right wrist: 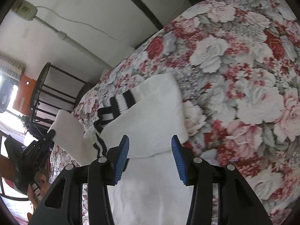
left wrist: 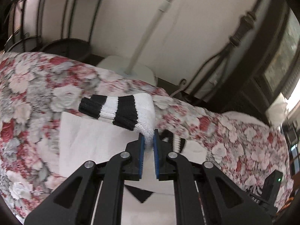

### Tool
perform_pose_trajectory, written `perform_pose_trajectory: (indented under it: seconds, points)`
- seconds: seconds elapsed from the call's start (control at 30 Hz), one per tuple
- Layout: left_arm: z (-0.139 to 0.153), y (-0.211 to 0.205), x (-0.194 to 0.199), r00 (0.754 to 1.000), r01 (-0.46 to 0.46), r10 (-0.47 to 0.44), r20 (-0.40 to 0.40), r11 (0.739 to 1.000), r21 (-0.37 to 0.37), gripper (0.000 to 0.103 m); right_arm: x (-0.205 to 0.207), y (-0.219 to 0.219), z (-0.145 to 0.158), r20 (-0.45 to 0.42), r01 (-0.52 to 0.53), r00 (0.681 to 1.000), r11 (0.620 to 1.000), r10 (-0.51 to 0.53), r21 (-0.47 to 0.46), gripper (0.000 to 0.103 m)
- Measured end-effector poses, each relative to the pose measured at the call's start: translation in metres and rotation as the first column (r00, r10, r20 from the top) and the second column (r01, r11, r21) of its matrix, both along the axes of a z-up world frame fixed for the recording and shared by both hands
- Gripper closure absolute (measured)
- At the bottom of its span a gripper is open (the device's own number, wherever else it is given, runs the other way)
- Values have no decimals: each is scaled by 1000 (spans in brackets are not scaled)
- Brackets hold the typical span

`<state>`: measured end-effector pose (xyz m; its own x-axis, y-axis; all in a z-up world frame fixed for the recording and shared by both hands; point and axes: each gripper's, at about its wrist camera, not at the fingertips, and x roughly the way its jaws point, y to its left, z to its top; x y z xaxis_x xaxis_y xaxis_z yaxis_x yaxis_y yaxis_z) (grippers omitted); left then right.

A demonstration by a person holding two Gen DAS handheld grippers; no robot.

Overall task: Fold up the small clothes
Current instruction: 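Fold the gripped sleeve across the sweater body with the left tool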

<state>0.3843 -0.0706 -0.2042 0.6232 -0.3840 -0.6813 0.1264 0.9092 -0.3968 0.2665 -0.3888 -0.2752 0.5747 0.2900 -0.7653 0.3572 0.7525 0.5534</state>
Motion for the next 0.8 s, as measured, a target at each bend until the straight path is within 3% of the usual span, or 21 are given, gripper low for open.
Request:
perform_pose_trajectory:
  seconds: [0.13,0.27,0.33,0.4,0.5,0.57,0.63,0.7,0.8]
  points:
    - [-13,-46,-7,997,81,-81,1,995,64,95,-10,-24,-5,-12,40,999,999,-40,10,56]
    - [-43,-95,-17,984,180,-178,-29,970,166,95,-17,-43,-11,-23,71,997,997,-70,28,56]
    - [-67,-115,-21,973,229,-217,-76,949,216,93,-18,-48,-14,-27,82,996,995,-81,49,56]
    - [-102,-129,-23,957,268,-222,-185,921,282,88,-17,-49,-15,-30,84,996,994,-83,65,56]
    - [-123,-132,-31,938,298,-222,-265,909,293,83,-9,-42,-14,-25,75,997,995,-73,72,56]
    - [-116,-129,-37,936,313,-245,-254,907,280,68,-3,-34,-12,-19,59,998,996,-58,73,56]
    - [-97,-120,-44,947,299,-245,-208,908,294,28,4,-22,-10,-12,38,999,997,-37,70,56]
    - [-78,-108,-48,959,270,-226,-169,912,308,17,11,-10,-8,-8,16,1000,998,-16,59,56]
    - [-59,-75,-45,970,228,-192,-146,929,292,12,26,17,-7,-2,-36,999,999,36,11,56]
